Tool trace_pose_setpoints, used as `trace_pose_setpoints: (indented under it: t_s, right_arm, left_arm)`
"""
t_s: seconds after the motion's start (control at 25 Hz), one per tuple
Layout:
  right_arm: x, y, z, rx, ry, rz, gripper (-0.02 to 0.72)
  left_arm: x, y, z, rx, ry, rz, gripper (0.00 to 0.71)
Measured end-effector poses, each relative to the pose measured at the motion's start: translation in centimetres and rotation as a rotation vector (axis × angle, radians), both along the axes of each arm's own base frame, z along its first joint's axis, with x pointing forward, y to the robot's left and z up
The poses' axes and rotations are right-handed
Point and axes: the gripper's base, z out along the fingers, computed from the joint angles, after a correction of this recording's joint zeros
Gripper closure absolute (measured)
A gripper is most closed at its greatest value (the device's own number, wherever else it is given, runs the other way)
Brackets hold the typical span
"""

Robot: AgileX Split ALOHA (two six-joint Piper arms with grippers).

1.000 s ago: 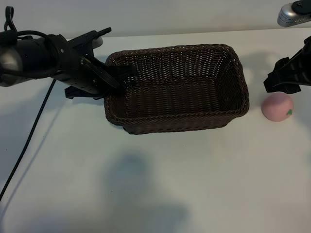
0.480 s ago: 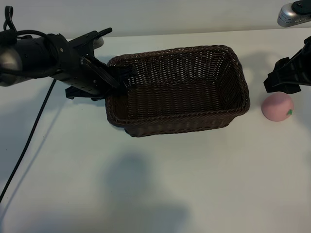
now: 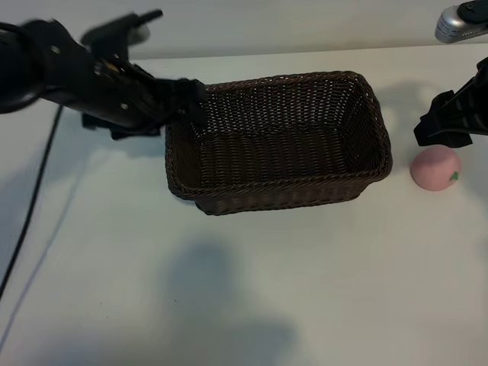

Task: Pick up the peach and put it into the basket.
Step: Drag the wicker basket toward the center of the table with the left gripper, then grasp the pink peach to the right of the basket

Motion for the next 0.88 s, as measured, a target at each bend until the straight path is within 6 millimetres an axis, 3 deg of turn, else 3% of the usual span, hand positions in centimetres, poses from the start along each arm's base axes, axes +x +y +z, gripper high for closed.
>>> trace_pose_setpoints:
  t_s: [0.24, 0.52, 0.64, 0.88]
  right_arm:
    - [0.0, 0.0, 0.0, 0.000, 0.000, 0.000, 0.109]
    - [0.0, 0.0, 0.0, 0.000, 0.002, 0.001, 0.109]
    - [0.0, 0.0, 0.0, 0.000, 0.003, 0.001, 0.109]
    - [0.0, 0.0, 0.0, 0.000, 0.003, 0.001, 0.109]
  left_arm:
    - [-4.1, 1.8, 7.2, 0.122, -0.200, -0.147, 0.094]
    - [-11.9, 5.4, 14.5, 0.248, -0.365, -0.186, 0.109]
    - [-15.7, 7.2, 15.6, 0.292, -0.437, -0.160, 0.112]
    - [-22.9, 10.0, 14.4, 0.308, -0.518, -0.133, 0.112]
